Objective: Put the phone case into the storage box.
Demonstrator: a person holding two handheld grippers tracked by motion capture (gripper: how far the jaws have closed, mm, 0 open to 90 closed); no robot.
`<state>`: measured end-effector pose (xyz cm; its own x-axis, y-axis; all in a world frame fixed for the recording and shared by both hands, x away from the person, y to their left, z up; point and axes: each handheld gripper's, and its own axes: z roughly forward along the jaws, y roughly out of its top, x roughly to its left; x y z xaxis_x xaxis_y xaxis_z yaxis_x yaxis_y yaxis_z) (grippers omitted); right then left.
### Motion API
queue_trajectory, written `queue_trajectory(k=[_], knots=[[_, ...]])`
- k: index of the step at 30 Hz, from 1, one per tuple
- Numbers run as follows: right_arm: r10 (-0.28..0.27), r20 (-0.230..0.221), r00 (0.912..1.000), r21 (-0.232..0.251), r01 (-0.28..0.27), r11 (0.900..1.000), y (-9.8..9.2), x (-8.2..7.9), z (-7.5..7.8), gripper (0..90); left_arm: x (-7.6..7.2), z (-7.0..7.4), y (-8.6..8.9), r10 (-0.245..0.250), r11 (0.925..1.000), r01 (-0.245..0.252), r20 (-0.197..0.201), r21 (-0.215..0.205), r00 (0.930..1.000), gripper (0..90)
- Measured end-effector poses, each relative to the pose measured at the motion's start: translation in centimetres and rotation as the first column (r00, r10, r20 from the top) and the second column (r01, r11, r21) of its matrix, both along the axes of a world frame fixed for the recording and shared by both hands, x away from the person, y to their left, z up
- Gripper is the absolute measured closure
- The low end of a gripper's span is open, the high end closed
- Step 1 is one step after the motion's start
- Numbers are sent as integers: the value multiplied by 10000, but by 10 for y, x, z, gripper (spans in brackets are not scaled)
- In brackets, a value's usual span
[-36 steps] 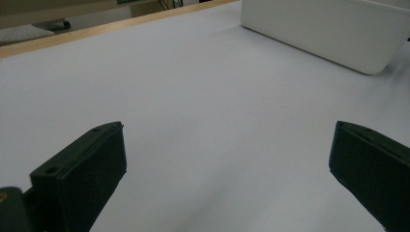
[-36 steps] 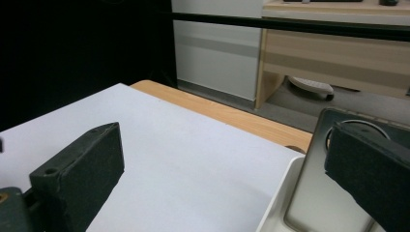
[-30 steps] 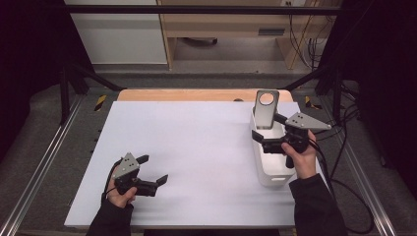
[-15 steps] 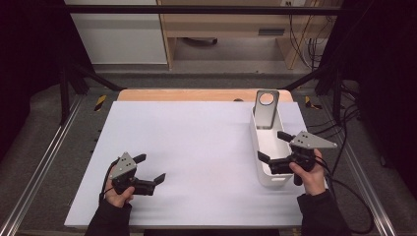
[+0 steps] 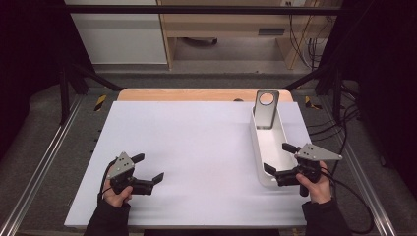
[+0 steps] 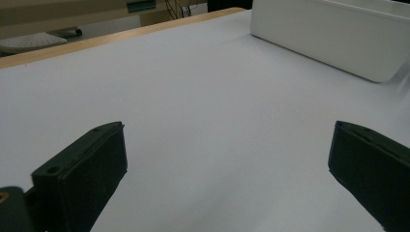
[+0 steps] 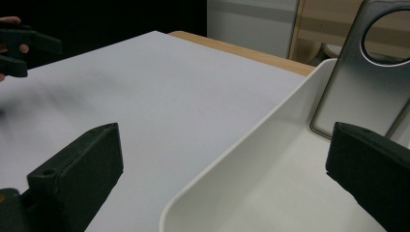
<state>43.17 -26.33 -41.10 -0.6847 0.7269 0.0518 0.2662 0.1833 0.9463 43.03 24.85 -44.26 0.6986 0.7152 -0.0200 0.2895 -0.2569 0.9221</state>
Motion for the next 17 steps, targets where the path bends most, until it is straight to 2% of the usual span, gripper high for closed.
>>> queue_trajectory(k=[17], knots=[[-398,-239,9989,152,402,9991,-20,-6,-14,3,-1,0,2,33,10000,-33,112,-78,9999,0]])
